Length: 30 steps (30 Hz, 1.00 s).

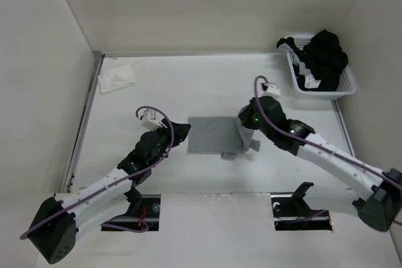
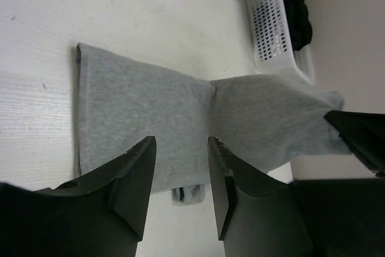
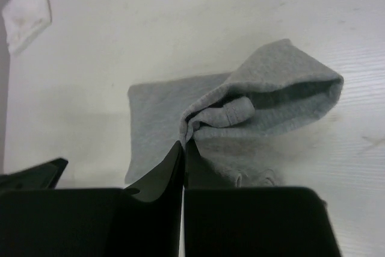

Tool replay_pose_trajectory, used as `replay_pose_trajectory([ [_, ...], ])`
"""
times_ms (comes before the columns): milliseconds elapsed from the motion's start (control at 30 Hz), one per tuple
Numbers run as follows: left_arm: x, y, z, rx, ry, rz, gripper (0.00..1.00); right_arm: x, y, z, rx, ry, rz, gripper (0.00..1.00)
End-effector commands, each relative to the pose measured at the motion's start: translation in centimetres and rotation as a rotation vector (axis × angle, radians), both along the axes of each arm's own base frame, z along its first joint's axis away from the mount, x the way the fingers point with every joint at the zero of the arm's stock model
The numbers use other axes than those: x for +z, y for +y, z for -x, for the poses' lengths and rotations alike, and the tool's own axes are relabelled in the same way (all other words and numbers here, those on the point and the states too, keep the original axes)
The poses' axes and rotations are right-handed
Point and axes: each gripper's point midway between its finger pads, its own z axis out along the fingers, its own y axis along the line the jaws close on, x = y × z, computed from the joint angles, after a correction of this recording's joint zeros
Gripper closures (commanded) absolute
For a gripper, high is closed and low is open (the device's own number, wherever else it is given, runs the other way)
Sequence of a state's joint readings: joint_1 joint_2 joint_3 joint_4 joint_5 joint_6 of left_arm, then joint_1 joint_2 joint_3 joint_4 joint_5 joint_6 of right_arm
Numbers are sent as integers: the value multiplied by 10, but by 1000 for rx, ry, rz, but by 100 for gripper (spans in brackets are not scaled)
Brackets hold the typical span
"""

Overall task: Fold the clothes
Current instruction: Fold the tank top

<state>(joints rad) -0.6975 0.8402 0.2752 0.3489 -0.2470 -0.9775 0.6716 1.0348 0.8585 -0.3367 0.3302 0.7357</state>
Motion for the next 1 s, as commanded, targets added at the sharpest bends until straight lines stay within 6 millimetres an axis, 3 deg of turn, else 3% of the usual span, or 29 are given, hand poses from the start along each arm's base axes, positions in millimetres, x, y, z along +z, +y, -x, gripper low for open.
replay_pose_trajectory([
  [0, 29, 11, -4, 32, -62, 59, 62, -6, 31, 2, 43, 31, 166, 99],
  [267, 34, 56, 4, 109, -85, 104, 61, -40, 154, 4, 220, 131, 337, 95],
  [367, 33, 68, 4, 128, -79, 107, 61, -54, 190, 8, 256, 154, 364, 72],
  [433, 31, 73, 3, 132, -73, 108, 61, -49, 204, 12, 273, 137, 349, 57],
  [500, 29, 75, 2, 133, -64, 110, 61, -31, 209, 19, 297, 92, 313, 52],
  [600, 29, 71, -1, 121, -59, 112, 61, -9, 193, 24, 296, 17, 256, 50],
  [633, 30, 68, -1, 111, -61, 114, 61, -10, 184, 27, 290, 11, 237, 54],
  [700, 33, 56, -2, 77, -70, 114, 61, -20, 159, 18, 247, 22, 189, 74],
  [767, 32, 42, -2, 44, -72, 107, 61, -35, 151, 10, 264, 57, 130, 94],
  [967, 12, -3, 3, -39, -46, 68, 68, -58, 167, -16, 366, 72, -3, 97],
])
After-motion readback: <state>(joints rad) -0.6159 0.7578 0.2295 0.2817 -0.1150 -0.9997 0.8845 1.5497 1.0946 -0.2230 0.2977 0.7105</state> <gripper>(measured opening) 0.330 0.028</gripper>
